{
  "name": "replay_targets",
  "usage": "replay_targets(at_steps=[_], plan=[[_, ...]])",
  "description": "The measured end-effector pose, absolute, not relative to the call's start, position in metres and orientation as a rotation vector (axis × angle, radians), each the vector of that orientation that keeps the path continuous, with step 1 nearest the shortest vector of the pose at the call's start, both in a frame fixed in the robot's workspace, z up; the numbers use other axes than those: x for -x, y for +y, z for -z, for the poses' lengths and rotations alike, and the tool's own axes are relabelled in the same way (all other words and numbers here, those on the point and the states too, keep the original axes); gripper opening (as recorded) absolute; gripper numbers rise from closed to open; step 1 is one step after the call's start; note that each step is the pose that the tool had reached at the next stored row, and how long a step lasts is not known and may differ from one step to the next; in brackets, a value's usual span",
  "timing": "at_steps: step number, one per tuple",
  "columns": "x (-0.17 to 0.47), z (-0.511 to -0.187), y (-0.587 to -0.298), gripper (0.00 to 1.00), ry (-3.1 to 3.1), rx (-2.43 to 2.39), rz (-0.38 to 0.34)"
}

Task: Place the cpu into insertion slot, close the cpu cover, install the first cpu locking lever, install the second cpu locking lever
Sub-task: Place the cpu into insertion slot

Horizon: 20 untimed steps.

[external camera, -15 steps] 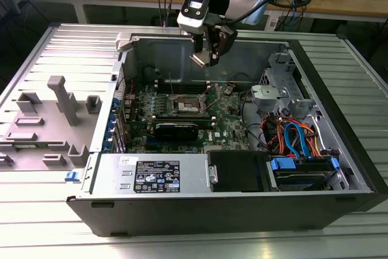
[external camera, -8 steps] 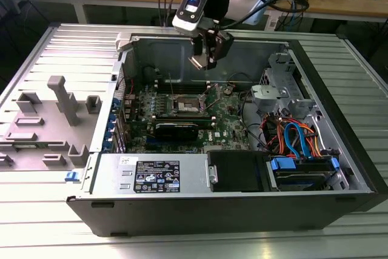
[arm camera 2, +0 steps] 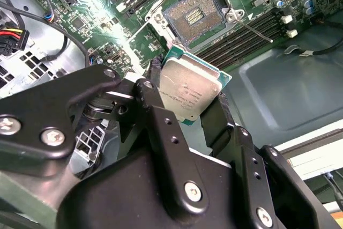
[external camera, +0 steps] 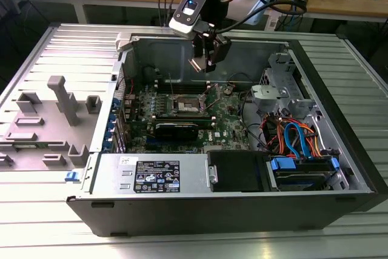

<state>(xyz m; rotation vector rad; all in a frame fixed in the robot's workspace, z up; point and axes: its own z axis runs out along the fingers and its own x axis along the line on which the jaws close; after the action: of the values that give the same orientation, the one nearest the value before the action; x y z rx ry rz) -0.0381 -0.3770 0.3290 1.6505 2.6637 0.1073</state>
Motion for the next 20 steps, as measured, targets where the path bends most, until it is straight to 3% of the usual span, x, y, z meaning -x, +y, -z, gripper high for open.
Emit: replay_targets(at_steps=[20], plan=[[0.0381, -0.3253, -0.377, 0.55, 2.524, -1.848, -0.106]])
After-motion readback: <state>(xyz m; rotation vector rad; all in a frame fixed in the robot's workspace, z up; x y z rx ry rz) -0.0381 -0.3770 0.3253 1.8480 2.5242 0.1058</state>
